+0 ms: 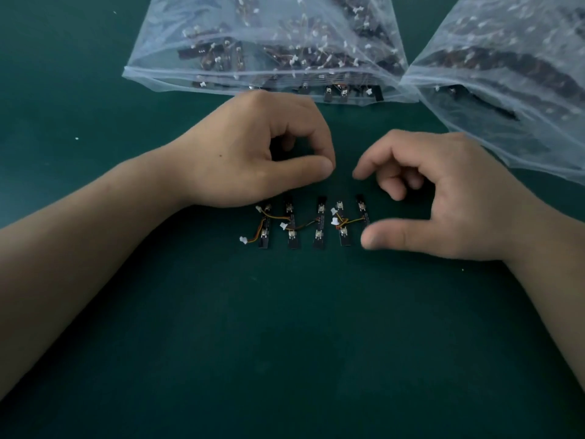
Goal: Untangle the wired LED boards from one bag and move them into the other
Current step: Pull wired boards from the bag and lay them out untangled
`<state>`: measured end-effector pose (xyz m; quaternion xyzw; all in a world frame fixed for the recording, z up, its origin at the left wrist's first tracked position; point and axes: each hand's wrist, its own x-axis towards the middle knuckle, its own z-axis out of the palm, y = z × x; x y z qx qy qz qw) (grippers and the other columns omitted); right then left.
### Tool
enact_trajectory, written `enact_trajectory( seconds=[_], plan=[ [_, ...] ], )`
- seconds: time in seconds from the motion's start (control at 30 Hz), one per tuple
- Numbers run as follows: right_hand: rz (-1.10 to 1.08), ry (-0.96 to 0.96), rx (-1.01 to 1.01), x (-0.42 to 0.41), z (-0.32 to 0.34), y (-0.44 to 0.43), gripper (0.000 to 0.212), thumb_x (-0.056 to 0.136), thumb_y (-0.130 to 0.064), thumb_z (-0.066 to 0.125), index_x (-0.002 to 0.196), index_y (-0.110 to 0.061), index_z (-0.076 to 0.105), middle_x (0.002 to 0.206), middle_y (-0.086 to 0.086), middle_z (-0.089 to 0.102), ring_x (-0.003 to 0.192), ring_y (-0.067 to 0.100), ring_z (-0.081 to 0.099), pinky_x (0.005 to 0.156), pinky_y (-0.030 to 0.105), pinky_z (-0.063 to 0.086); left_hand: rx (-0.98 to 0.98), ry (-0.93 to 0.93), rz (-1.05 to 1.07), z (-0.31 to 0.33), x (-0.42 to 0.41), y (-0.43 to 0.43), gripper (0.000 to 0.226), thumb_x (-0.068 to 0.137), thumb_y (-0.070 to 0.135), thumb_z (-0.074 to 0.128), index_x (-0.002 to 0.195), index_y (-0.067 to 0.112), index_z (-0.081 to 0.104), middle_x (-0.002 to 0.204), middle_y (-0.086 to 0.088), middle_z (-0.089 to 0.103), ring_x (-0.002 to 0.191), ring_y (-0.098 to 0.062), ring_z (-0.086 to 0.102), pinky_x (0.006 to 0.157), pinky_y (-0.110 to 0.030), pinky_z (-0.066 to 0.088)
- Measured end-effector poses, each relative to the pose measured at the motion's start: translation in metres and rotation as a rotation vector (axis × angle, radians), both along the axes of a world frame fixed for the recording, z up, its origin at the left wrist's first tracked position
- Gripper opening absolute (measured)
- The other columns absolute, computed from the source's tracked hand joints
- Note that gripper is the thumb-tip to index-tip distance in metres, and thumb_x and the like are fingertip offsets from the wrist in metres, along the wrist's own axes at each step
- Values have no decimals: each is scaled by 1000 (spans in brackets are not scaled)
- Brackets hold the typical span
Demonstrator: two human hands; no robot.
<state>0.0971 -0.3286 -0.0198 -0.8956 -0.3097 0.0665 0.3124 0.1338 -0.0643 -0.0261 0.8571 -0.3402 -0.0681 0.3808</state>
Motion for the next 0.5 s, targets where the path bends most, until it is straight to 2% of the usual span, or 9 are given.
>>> enact_trajectory(
  seconds=[0.07,0.13,0.17,0.23,0.33,0.4,0.47,0.5],
  plan=[
    [-46,-8,60,0,-3,0,49,83,-73,66,113,-34,63,79,-9,56,69,23,54,65,35,44,-56,-35,95,0,1,1,13,97,27,68,99,19,77,96,4,73,84,-22,68,76,-42,54],
    [-112,-60,82,2,-8,1,41,90,-64,64,114,-31,64,81,-11,58,75,20,57,68,29,46,-127,-65,201,0,2,2,12,98,22,68,99,14,77,89,9,74,75,-11,65,67,-25,50],
    [-143,-100,74,3,-9,2,37,92,-60,64,113,-29,66,85,-13,59,80,17,58,71,25,46,-153,-81,255,1,2,2,12,98,19,67,98,12,77,88,9,74,72,-9,64,66,-19,47],
    [-176,-182,34,5,-12,3,32,95,-50,67,113,-25,68,96,-12,62,89,11,58,80,21,45,-182,-128,377,1,3,0,14,97,18,66,95,11,78,86,7,74,73,-11,64,67,-18,47],
    [-185,-315,-5,9,-14,6,27,96,-37,70,112,-15,71,107,-3,65,102,18,61,92,34,49,-171,-207,565,0,7,0,18,93,20,62,91,13,78,82,12,71,74,-16,64,67,-20,48],
    [-197,-368,-7,12,-15,10,27,97,-35,70,113,-13,71,113,0,66,109,23,60,97,39,48,-125,-207,618,0,9,1,20,92,23,59,91,17,79,82,18,66,72,-7,61,64,-11,43],
    [-214,-365,-41,15,-16,15,34,99,-39,66,119,-13,69,121,0,65,116,23,58,103,39,45,-37,-189,616,-1,11,2,22,94,26,58,98,24,80,90,14,67,75,3,58,74,-7,43],
    [-221,-345,-76,16,-16,16,39,99,-43,63,125,-13,67,126,-1,63,120,22,56,106,39,43,8,-189,607,-1,11,2,24,95,28,58,103,26,81,97,11,67,80,1,59,85,-15,48]
  ],
)
